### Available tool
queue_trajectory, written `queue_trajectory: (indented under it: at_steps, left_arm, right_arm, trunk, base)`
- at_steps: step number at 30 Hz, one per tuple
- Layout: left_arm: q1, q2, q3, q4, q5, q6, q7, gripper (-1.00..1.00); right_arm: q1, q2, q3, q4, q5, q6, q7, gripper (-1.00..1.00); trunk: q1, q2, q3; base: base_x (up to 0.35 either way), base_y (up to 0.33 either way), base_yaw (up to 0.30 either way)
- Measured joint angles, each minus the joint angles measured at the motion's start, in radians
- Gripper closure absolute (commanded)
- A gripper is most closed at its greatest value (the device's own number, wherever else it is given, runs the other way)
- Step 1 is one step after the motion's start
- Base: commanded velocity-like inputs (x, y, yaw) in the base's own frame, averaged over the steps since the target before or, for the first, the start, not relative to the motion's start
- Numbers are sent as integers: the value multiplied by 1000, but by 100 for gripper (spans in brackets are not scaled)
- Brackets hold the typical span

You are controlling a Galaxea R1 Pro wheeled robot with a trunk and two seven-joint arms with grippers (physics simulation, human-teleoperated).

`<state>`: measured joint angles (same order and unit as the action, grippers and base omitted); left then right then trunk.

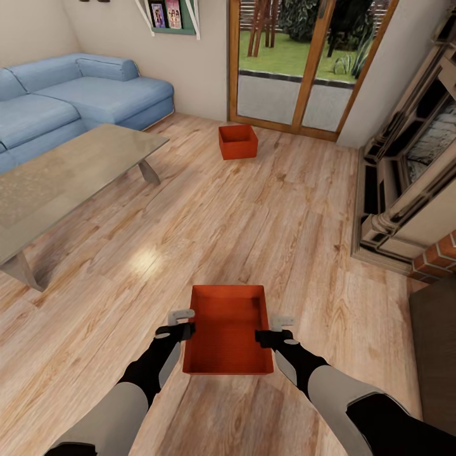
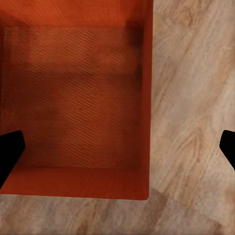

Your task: Move the two storage containers from the living room to the garage. In the garage, place one container on the floor and stack the other container on top of it (either order is fine).

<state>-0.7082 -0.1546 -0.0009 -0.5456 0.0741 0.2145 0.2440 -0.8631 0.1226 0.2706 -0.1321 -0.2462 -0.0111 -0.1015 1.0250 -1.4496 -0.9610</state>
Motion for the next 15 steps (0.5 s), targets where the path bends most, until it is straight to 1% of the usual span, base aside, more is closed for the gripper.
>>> queue_trajectory:
  at_steps: [3,15]
  left_arm:
    - [0,0,0,-3,0,1,6,-100]
    - [0,0,-2,-10,-2,3,7,-100]
  right_arm:
    - [0,-1,0,0,0,0,0,-100]
    - [0,-6,-2,-1,-1,0,0,-100]
  trunk:
    - [0,0,0]
    - [46,-84,-38]
  base:
    - [0,0,0]
    - [0,0,0]
